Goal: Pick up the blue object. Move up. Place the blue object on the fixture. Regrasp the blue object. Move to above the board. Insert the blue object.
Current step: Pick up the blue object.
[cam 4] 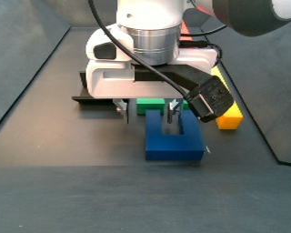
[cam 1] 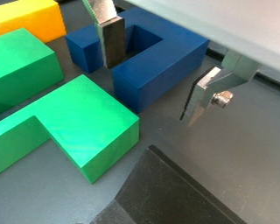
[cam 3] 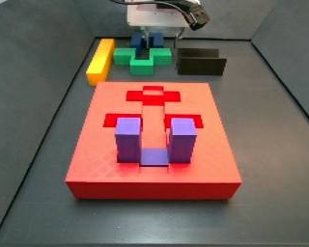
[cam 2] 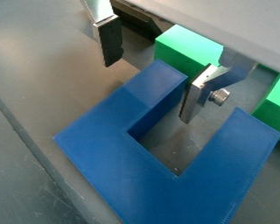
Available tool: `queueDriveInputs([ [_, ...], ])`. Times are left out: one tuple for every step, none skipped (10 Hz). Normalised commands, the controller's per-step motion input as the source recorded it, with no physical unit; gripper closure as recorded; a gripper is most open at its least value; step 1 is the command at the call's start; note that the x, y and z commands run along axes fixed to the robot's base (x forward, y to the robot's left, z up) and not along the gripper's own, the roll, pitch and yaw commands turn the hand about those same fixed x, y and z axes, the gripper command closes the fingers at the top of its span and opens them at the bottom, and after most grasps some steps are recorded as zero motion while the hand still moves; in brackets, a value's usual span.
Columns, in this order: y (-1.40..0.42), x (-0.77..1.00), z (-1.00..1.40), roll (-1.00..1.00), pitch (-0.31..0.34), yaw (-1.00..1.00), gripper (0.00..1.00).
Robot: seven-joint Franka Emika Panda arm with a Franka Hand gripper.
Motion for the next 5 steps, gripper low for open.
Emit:
queueDriveInputs([
  [0.0,0.0,0.0,0.01,0.0,0.0,0.0],
  [-0.05,-0.05,-0.02,0.01,0.0,-0.04,0.0],
  [0.0,0.0,0.0,0.02,0.0,0.0,0.0],
  [0.0,0.0,-0.02,0.07,0.004,0.0,0.0],
  [0.0,0.0,0.0,0.04,0.0,0.0,0.0],
])
